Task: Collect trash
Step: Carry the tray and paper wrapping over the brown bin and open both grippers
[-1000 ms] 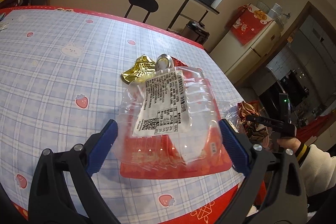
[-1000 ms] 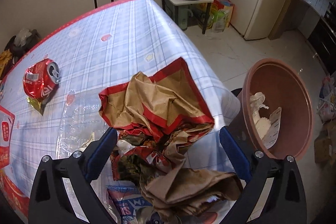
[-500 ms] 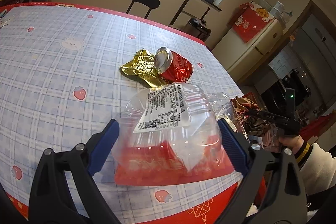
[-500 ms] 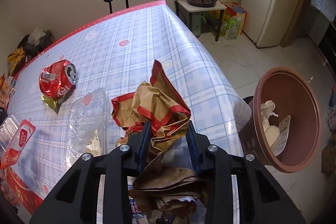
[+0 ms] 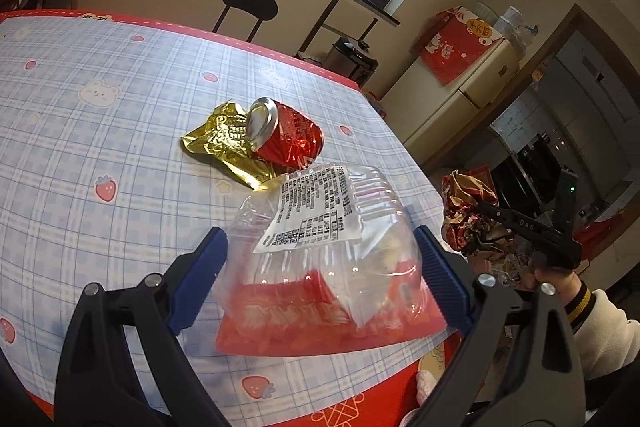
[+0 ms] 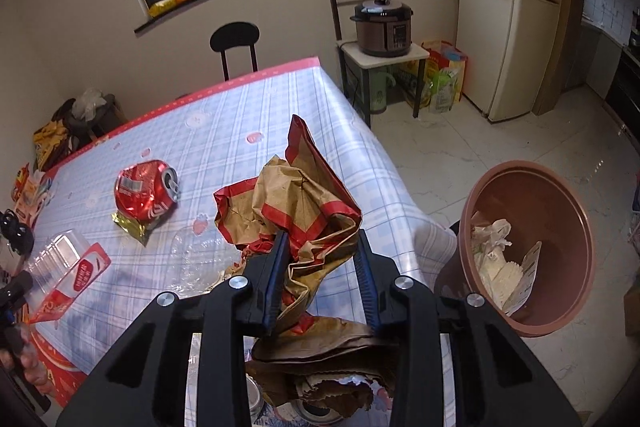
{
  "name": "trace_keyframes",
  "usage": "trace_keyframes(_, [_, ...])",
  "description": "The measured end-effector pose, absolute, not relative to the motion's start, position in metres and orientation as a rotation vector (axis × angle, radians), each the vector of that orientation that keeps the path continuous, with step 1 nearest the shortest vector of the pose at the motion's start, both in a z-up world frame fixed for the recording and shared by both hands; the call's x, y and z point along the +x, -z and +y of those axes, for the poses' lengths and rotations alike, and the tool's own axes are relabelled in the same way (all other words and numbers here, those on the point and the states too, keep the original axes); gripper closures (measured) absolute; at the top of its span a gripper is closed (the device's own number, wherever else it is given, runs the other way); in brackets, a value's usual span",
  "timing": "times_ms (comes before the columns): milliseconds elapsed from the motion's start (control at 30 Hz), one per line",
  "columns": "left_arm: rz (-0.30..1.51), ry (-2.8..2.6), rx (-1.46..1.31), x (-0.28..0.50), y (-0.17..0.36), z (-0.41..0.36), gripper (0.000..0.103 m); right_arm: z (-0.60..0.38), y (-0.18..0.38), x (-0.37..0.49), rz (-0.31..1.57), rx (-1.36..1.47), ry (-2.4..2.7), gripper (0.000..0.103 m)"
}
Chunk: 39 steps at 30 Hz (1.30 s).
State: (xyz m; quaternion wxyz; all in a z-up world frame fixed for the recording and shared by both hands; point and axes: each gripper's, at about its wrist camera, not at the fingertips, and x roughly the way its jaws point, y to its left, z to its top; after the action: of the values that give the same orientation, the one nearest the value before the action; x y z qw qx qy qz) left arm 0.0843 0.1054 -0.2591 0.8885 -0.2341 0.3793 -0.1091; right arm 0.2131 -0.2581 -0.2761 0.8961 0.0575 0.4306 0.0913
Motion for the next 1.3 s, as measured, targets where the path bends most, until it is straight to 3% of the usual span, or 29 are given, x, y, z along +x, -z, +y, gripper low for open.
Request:
trace_keyframes(367, [0.703, 0.369, -0.519, 0.118, 0.225, 0.05, 0.011, -0.302, 0.242, 0.184, 0.823, 0.147, -0.147, 0.07])
trace_keyframes(600, [0.694, 0.487, -0.552, 0.153, 0.218, -0.026, 0.011, -0.362, 0.22, 0.168, 0.783, 0.15, -0.071, 0.07])
trace_keyframes(633, [0.697, 0.505, -0.551, 0.158, 0.218, -0.041, 0.013, -0.374, 0.218, 0.166, 0.777, 0.152, -0.059, 0.07])
trace_keyframes(667, [0.701, 0.53, -0.55, 0.164, 0.218, -0.055, 0.041, -0.383, 0.216, 0.164, 0.773, 0.152, -0.049, 0.07])
trace_keyframes(700, [0.732, 0.549, -0.549, 0.173, 0.22, -0.07, 0.046, -0.394, 0.214, 0.163, 0.769, 0.154, -0.039, 0.07])
trace_keyframes(833, [0.773, 0.563, -0.598, 0.217, 0.244, -0.132, 0.046, -0.439, 0.216, 0.165, 0.773, 0.162, 0.009, 0.07])
trace_keyframes(933, [0.857, 0.525, -0.536, 0.263, 0.266, -0.184, 0.062, -0.465, 0.216, 0.171, 0.769, 0.159, 0.022, 0.07])
trace_keyframes(1033, [0.863, 0.536, -0.489, 0.274, 0.267, -0.203, 0.059, -0.487, 0.221, 0.174, 0.759, 0.142, 0.016, 0.07])
trace_keyframes(1133, [0.9, 0.512, -0.506, 0.272, 0.271, -0.199, 0.047, -0.51, 0.232, 0.172, 0.778, 0.186, 0.002, 0.07])
trace_keyframes(1300, [0.91, 0.478, -0.446, 0.256, 0.26, -0.173, 0.039, -0.521, 0.243, 0.177, 0.781, 0.232, -0.029, 0.07])
